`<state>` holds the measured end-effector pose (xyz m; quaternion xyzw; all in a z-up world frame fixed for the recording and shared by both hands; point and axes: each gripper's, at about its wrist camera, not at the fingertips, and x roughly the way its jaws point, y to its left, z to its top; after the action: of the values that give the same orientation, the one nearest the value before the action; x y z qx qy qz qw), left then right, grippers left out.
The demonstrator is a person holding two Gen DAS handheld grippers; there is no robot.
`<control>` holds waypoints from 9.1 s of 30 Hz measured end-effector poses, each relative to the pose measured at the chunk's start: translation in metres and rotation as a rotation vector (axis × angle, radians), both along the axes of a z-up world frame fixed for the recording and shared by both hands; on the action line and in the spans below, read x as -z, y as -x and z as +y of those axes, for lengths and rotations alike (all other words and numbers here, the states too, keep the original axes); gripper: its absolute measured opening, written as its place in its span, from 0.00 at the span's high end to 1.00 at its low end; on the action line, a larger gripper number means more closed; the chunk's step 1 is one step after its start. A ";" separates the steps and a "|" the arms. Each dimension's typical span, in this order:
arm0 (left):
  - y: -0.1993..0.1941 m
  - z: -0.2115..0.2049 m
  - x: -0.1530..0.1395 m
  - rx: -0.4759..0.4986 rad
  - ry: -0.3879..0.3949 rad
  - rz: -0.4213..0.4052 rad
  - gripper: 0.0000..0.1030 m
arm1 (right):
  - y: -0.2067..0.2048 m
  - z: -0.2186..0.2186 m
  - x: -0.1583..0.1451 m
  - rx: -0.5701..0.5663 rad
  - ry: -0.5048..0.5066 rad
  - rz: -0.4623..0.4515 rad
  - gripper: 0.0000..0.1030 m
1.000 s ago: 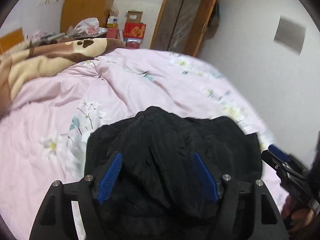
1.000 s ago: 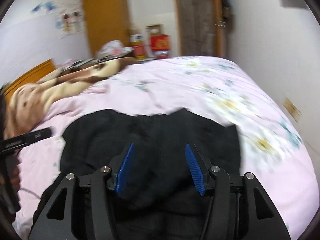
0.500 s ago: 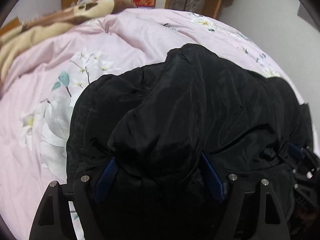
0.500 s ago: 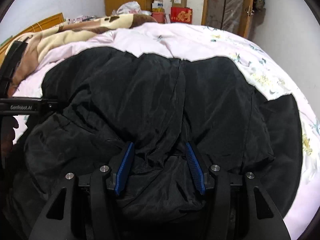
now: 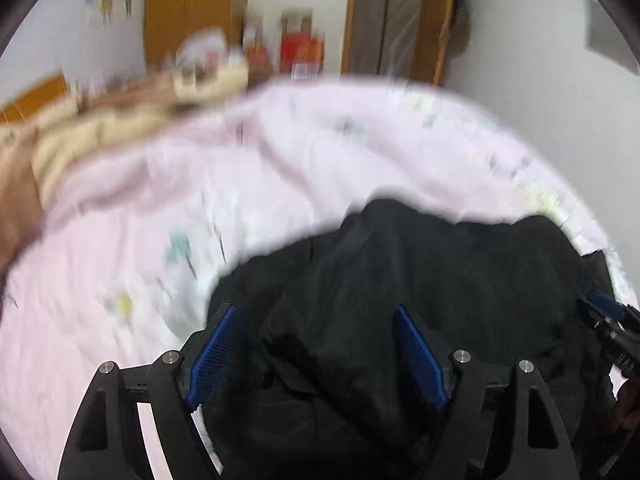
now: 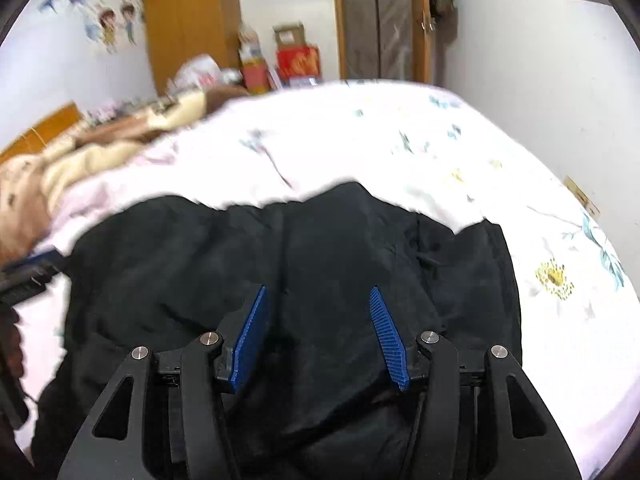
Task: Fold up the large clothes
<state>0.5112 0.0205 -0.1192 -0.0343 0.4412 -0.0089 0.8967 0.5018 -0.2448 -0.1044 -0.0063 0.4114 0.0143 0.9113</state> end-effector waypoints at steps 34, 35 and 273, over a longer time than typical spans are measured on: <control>0.253 0.086 -0.084 -0.036 0.220 0.008 0.23 | 0.254 -0.037 -0.119 0.074 -0.088 -0.143 0.47; 0.263 0.088 -0.080 -0.033 0.218 0.021 0.23 | 0.259 -0.039 -0.118 0.077 -0.087 -0.137 0.47; 0.119 0.022 0.011 -0.055 -0.161 0.065 0.30 | 0.166 -0.038 -0.010 0.087 0.031 -0.003 0.48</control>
<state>0.3917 0.0427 -0.1299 0.0257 0.4685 0.0522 0.8816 0.3355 -0.2827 -0.0947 -0.0025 0.4101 -0.0315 0.9115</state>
